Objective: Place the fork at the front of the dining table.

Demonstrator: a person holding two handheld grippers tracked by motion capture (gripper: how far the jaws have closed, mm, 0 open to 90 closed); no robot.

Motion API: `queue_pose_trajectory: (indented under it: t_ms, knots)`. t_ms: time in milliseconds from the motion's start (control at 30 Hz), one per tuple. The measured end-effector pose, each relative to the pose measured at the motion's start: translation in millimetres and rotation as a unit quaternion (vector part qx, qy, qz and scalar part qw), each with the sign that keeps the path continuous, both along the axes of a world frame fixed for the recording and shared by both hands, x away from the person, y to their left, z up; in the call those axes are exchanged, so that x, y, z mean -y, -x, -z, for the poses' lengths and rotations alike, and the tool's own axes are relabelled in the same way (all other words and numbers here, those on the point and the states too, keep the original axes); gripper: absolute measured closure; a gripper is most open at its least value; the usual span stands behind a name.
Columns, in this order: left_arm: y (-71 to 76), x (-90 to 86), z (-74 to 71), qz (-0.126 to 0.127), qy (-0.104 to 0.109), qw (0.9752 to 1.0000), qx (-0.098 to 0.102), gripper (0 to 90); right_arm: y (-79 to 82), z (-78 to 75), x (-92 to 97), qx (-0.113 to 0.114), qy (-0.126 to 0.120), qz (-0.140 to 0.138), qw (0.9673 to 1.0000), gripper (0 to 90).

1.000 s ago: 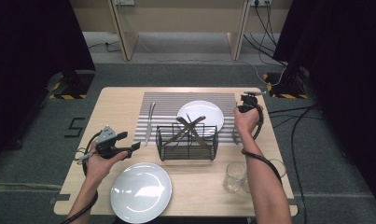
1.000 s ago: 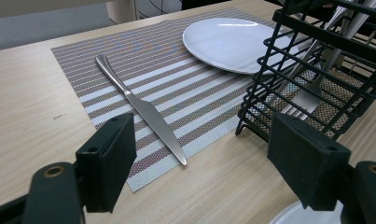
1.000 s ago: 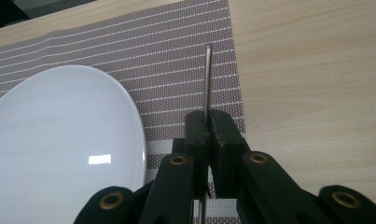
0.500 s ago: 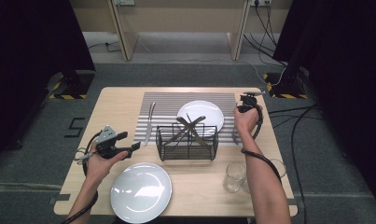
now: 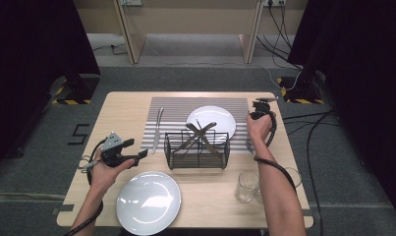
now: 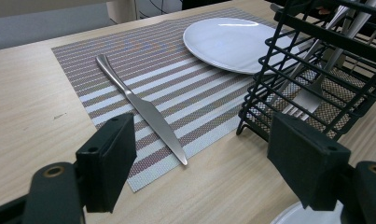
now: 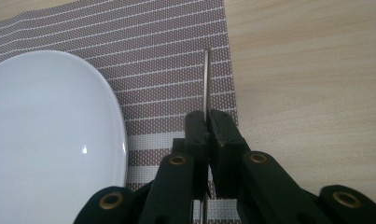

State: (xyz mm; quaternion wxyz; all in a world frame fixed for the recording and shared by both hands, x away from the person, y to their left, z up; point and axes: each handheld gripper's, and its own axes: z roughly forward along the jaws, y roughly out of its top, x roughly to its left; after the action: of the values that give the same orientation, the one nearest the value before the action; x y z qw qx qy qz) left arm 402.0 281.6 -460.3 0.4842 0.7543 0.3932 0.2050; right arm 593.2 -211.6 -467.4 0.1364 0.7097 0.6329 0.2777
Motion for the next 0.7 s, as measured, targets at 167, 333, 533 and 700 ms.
queue_pose_trajectory:
  t_ms: [167, 333, 533, 700]
  knots:
    - [-0.1, 0.5, 0.4, 0.001, 0.000, 1.0000, -0.001, 23.4, -0.9, 3.2, 0.3, -0.010, 0.001, -0.001, 0.9999, 86.3]
    - [-0.2, 0.6, 0.7, 0.001, -0.001, 1.0000, -0.001, 23.4, -1.6, 4.8, 0.0, -0.019, -0.002, 0.001, 0.9998, 86.4]
    - [-0.2, 0.5, 0.6, 0.001, -0.001, 1.0000, -0.001, 23.4, -2.1, 6.6, -0.2, -0.028, -0.002, 0.000, 0.9996, 86.4]
    - [-0.2, 0.6, 0.4, 0.001, -0.001, 1.0000, -0.001, 23.4, -2.4, 8.1, -0.3, -0.032, -0.001, -0.004, 0.9995, 86.5]
